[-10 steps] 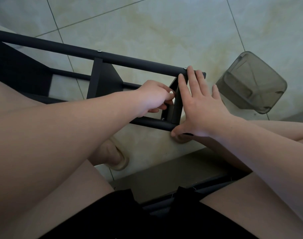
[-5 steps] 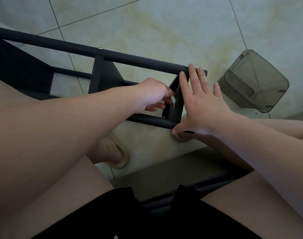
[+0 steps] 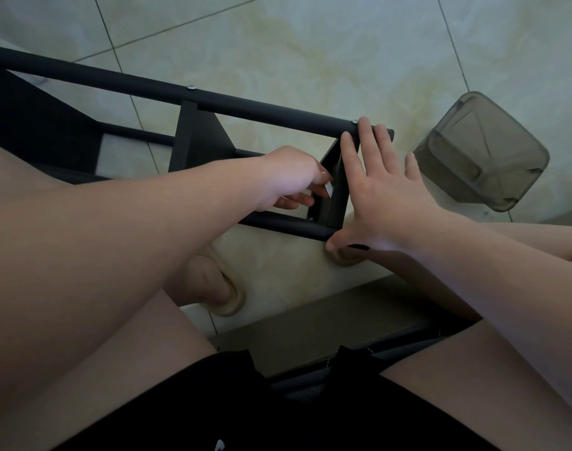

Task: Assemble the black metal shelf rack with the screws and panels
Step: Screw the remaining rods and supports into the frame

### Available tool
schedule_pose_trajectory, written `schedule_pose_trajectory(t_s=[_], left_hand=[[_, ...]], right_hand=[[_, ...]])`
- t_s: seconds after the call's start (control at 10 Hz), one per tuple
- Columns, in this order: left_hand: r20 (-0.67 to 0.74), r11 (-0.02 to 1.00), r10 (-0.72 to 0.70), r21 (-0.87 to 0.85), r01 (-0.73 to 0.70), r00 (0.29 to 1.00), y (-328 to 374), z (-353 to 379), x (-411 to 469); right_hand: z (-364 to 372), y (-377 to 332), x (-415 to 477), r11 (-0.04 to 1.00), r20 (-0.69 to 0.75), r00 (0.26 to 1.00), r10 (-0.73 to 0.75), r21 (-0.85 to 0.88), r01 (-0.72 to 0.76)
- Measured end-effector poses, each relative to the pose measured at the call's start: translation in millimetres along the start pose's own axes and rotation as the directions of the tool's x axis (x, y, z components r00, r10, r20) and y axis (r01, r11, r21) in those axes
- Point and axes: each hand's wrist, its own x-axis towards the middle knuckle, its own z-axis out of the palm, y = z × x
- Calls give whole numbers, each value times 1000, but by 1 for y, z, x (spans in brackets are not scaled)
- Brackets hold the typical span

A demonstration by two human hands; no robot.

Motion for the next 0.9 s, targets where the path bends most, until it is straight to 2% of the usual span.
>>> schedule_pose_trajectory(t_s=[0.3, 0.5, 0.9], left_hand=[[0, 999, 1, 45, -1, 1000, -1, 3, -1], [-26, 999, -15, -40, 14, 1000, 0, 6, 0], [39, 999, -52, 2, 52, 998, -4, 9, 5]], right_hand=[[1, 0, 1, 1000, -1, 1000, 1, -7, -1], [1, 0, 1, 1000, -5, 1000, 0, -12, 0], [3, 2, 2, 1000, 4, 1000, -1, -28, 1]])
